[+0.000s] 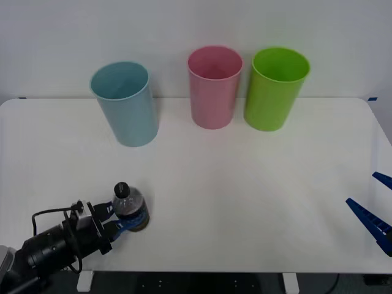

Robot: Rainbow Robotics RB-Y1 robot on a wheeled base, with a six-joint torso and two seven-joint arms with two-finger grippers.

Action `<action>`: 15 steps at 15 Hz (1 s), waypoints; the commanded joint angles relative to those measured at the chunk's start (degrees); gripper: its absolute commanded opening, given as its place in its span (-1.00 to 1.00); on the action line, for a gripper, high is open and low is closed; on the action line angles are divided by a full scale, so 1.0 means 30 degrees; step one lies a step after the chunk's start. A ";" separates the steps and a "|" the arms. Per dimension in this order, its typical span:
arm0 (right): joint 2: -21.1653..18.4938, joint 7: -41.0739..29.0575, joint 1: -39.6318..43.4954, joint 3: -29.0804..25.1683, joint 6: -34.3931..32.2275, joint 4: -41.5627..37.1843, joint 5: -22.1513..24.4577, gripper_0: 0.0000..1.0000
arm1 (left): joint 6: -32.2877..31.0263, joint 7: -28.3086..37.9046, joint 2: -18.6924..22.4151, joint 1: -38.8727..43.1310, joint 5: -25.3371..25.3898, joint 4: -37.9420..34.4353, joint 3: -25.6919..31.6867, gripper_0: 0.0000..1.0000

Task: Grasp the object on the table and drop it into the matching bin: aluminum can to the light blue bin, PET bottle to the pink bin.

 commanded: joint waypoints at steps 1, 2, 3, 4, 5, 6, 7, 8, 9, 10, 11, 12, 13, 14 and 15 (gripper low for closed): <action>0.0000 0.0000 0.0000 0.0000 0.0000 0.0000 0.0000 1.00 | -0.0018 0.0114 0.0001 0.0009 0.0774 -0.0006 0.0386 -1.00; 0.0000 0.0000 0.0000 0.0000 0.0000 0.0000 0.0000 1.00 | -0.0018 0.0173 0.0001 0.0009 0.1008 -0.0006 0.0621 -1.00; 0.0000 0.0000 0.0000 0.0000 0.0000 0.0000 0.0000 1.00 | 0.0011 0.0232 0.0001 0.0039 0.1096 -0.0006 0.0914 -1.00; 0.0000 0.0000 0.0000 0.0000 0.0000 0.0000 0.0000 1.00 | 0.0011 0.0290 0.0001 0.0009 0.1213 -0.0035 0.1148 -1.00; 0.0000 0.0000 0.0000 0.0000 0.0000 0.0000 0.0000 1.00 | 0.0099 0.0378 0.0001 0.0039 0.1506 -0.0094 0.1353 -1.00; 0.0000 0.0000 0.0000 0.0000 0.0000 0.0000 0.0000 1.00 | 0.0246 0.0437 0.0030 0.0009 0.1741 -0.0211 0.1441 -1.00; 0.0000 0.0000 0.0000 0.0000 0.0000 0.0000 0.0000 1.00 | 0.0363 0.0554 0.0001 0.0039 0.1916 -0.0299 0.1558 -1.00; 0.0000 0.0000 0.0000 0.0000 0.0000 0.0000 0.0000 1.00 | 0.0685 0.0730 0.0001 0.0126 0.2268 -0.0533 0.1617 -1.00; 0.0000 0.0000 0.0000 0.0000 0.0000 0.0000 0.0000 1.00 | 0.1037 0.0847 0.0001 0.0244 0.2561 -0.0826 0.1617 -1.00; 0.0000 0.0000 0.0000 0.0000 0.0000 0.0000 0.0000 1.00 | 0.1447 0.0993 0.0001 0.0419 0.2795 -0.1266 0.1617 -1.00; 0.0000 0.0000 0.0000 0.0000 0.0000 0.0000 0.0000 1.00 | 0.1945 0.1462 0.0030 0.0771 0.3118 -0.1998 0.1529 -1.00; 0.0000 0.0000 0.0000 0.0000 0.0000 0.0000 0.0000 1.00 | 0.2238 0.2194 0.0001 0.1064 0.3323 -0.2760 0.1470 -1.00; 0.0000 0.0000 0.0000 0.0000 0.0000 0.0000 0.0000 1.00 | 0.2648 0.2898 0.0001 0.1474 0.3411 -0.3756 0.1412 -1.00; 0.0000 0.0000 0.0000 0.0000 0.0000 0.0000 0.0000 1.00 | 0.3322 0.3777 0.0001 0.2031 0.3381 -0.5104 0.1324 -1.00; 0.0000 0.0000 0.0000 0.0000 0.0000 0.0000 0.0000 1.00 | 0.3703 0.4392 0.0001 0.2382 0.3381 -0.5983 0.1295 -1.00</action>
